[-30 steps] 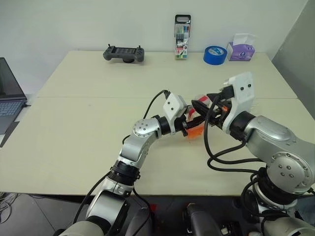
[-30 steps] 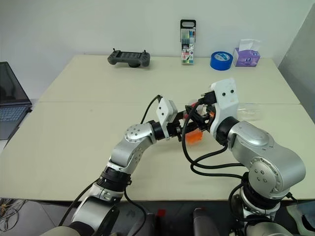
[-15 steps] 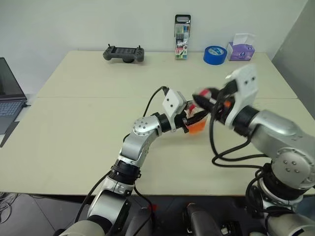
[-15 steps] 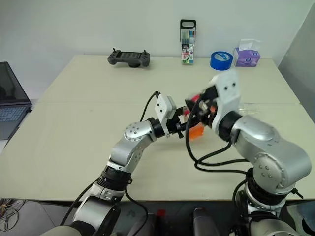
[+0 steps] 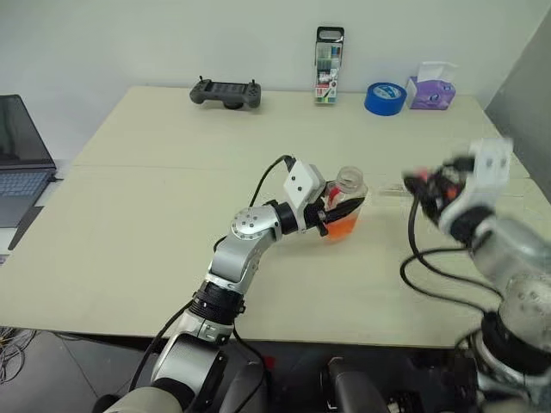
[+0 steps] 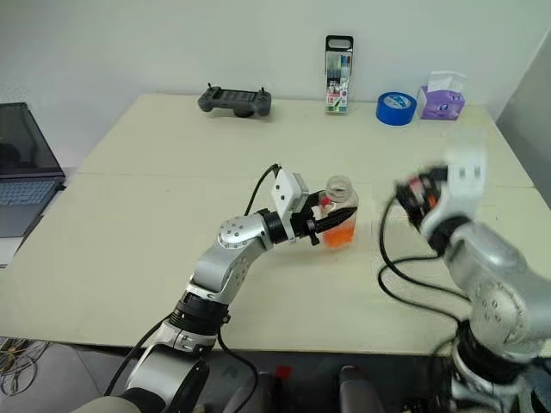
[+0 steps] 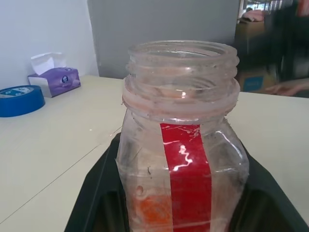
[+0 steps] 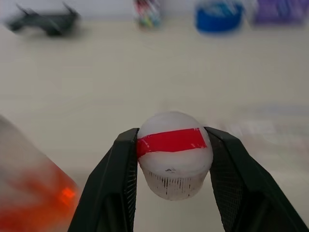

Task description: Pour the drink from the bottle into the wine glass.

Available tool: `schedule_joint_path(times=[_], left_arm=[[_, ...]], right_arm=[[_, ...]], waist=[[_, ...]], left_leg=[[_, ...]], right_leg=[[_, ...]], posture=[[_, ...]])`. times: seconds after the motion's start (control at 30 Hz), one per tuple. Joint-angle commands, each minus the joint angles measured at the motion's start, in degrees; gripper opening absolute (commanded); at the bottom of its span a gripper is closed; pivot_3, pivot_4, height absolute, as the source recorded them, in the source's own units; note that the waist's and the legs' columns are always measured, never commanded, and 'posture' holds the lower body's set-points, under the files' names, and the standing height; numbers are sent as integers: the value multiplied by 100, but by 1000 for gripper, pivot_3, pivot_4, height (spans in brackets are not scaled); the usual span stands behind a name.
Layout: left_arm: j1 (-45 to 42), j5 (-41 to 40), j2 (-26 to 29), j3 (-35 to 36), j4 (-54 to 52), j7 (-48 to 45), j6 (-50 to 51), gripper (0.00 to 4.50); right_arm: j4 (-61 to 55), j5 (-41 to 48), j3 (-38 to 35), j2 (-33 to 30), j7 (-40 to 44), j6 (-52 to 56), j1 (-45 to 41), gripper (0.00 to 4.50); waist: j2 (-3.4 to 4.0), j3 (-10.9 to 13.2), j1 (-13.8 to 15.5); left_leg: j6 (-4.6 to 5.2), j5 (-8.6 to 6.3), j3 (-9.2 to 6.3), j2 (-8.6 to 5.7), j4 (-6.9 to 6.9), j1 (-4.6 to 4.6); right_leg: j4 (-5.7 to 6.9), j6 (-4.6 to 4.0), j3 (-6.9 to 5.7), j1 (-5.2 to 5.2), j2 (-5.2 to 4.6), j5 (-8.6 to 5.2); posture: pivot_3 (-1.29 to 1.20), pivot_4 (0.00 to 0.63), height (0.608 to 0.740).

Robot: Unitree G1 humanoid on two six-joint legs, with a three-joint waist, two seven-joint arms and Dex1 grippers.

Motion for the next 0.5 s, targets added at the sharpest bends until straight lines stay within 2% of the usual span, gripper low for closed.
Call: schedule_joint_path(times=[0.03,0.27,0.5], left_arm=[[-201,-4,-48,59,-105,38,-145,1817],[-329,74,78,233,95,99,-250,1816],[-734,301,308,594,1218,447,-772,1816]], right_arm=[[270,-181,133,230,134,-1072,571,2092],[905,-456,384,236,137,-1889,942,4403],[655,-445,662,-224,347,-1866,923,4500]], waist=[[4,1,-68],[6,0,-93],[6,0,-53]], left_leg=[[0,0,1,1,1,4],[1,1,6,10,5,17],[1,1,2,9,6,12]], right_leg=[[4,0,1,1,0,0],[6,21,6,5,21,-12],[3,18,3,5,17,-11]], posture=[[0,150,740],[0,150,740],[0,150,740]])
